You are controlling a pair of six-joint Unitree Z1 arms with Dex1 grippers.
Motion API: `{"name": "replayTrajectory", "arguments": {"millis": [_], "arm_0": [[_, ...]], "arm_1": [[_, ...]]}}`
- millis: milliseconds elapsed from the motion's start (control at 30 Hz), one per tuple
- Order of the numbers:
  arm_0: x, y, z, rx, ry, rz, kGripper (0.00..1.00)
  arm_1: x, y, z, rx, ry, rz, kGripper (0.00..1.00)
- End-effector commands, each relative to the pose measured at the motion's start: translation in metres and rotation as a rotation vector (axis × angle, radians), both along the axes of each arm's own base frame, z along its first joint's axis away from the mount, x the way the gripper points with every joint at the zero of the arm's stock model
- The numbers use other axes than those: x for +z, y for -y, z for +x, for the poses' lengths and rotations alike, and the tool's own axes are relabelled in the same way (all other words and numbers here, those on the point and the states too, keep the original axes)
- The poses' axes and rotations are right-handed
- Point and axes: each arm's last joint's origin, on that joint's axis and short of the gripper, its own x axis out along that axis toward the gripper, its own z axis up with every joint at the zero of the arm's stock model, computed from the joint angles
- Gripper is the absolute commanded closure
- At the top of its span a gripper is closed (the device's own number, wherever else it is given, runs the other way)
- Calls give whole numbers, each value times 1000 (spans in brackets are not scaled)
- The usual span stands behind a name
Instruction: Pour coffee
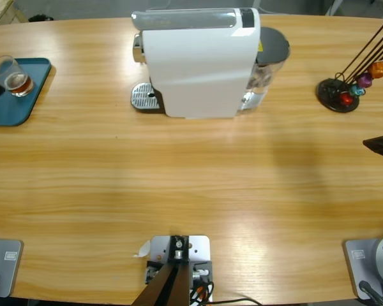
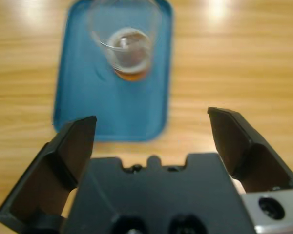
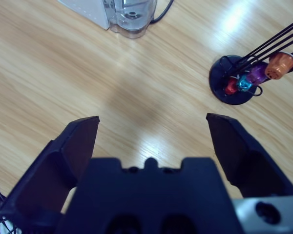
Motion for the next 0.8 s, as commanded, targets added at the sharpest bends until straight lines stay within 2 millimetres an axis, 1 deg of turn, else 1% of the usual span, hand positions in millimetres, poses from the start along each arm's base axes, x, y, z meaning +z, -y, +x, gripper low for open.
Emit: {"name": "replayTrajectory", "arguments": {"millis": [33,133,233,300,400,467,533,567,633,700,733,800], "arm_0": [[38,37,-46,-320,29,-143,13],[41,47,-68,-434,29,-165,13],[44,51,-92,-539,65,-198,13],[50,54,-100,-600,76,-217,13],[62,59,-102,-664,45,-244,13],[66,64,-104,-739,12,-278,12],[60,65,-110,-817,-4,-256,9],[55,64,-113,-830,0,-254,9],[51,64,-119,-858,6,-272,8],[39,64,-118,-858,1,-263,8],[36,67,-115,-863,-7,-258,9],[36,72,-107,-872,-35,-255,8]], "arm_1": [[-4,7,-10,-5,17,8,0],[-4,7,-10,-6,15,6,0],[-4,7,-9,-6,14,6,0],[-4,7,-10,-6,16,7,0],[-4,8,-11,-6,21,11,0],[-3,9,-12,-5,25,15,0],[-4,8,-11,-5,22,13,0],[-4,7,-10,-5,20,11,0],[-4,7,-10,-5,19,11,0],[-3,8,-12,-6,26,16,0],[-3,9,-13,-9,30,19,0],[-3,10,-14,-12,33,21,0]]}}
